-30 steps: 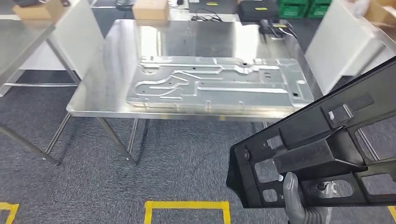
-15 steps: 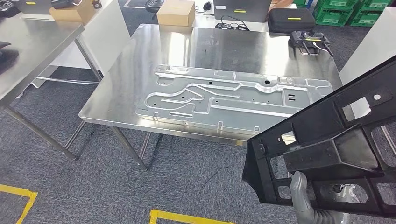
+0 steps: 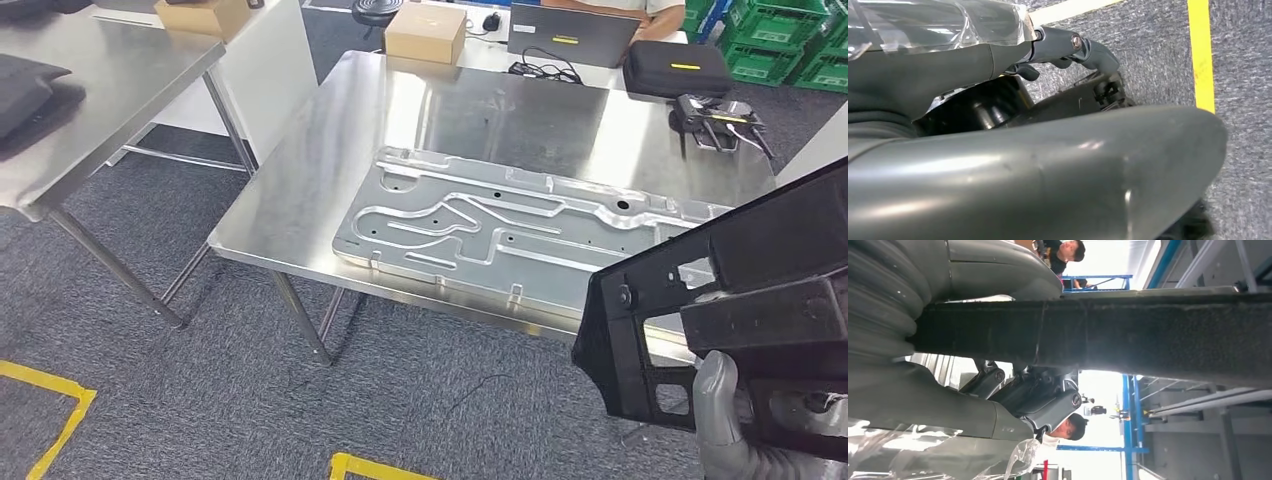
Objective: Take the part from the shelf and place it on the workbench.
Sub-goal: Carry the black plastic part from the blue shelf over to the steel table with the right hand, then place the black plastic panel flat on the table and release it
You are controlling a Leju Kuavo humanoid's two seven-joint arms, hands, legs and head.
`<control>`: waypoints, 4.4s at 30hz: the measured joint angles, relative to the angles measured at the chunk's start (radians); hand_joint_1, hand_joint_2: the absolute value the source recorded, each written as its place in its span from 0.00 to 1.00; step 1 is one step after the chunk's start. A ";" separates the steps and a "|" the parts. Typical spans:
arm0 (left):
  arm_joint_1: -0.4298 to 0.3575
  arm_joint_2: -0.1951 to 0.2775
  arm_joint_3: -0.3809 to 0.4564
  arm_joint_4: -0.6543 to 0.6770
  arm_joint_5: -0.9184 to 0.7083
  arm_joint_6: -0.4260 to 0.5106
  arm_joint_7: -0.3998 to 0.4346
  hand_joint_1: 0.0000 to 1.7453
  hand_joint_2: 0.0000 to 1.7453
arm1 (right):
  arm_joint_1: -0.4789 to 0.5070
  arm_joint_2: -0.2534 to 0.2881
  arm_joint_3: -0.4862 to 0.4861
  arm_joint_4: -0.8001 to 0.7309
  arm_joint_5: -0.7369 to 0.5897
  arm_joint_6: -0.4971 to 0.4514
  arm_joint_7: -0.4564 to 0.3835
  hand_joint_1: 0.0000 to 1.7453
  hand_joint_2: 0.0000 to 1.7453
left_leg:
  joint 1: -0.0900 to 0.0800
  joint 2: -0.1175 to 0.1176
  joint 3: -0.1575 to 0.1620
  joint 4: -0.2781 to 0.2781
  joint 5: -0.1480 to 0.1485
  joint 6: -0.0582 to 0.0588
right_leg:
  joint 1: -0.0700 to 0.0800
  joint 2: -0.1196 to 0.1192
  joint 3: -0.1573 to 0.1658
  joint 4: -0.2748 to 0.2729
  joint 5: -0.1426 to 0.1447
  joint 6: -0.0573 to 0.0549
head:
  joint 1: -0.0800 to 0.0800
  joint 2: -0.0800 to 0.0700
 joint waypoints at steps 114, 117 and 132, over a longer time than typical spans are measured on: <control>-0.031 0.015 -0.082 0.005 -0.049 -0.045 0.091 0.00 0.00 | -0.479 -0.174 0.100 0.386 -0.014 0.119 0.493 1.00 1.00 | -0.006 -0.004 0.030 -0.009 -0.042 -0.027 | -0.023 -0.003 0.018 -0.205 0.149 0.011 | 0.005 0.000; -0.038 0.014 -0.085 0.005 -0.047 -0.050 0.091 0.00 0.00 | -0.541 -0.174 0.117 0.391 0.028 0.121 0.505 1.00 1.00 | -0.002 -0.001 0.020 0.027 -0.050 -0.038 | -0.024 0.001 0.026 -0.198 0.137 -0.019 | 0.004 0.000; -0.036 0.040 -0.088 0.003 -0.005 -0.095 0.014 0.00 0.00 | -0.727 -0.176 0.216 0.442 0.438 0.416 0.561 1.00 1.00 | -0.062 -0.008 -0.127 -0.036 0.130 0.041 | -0.010 0.019 0.157 -0.257 0.056 -0.020 | 0.004 0.000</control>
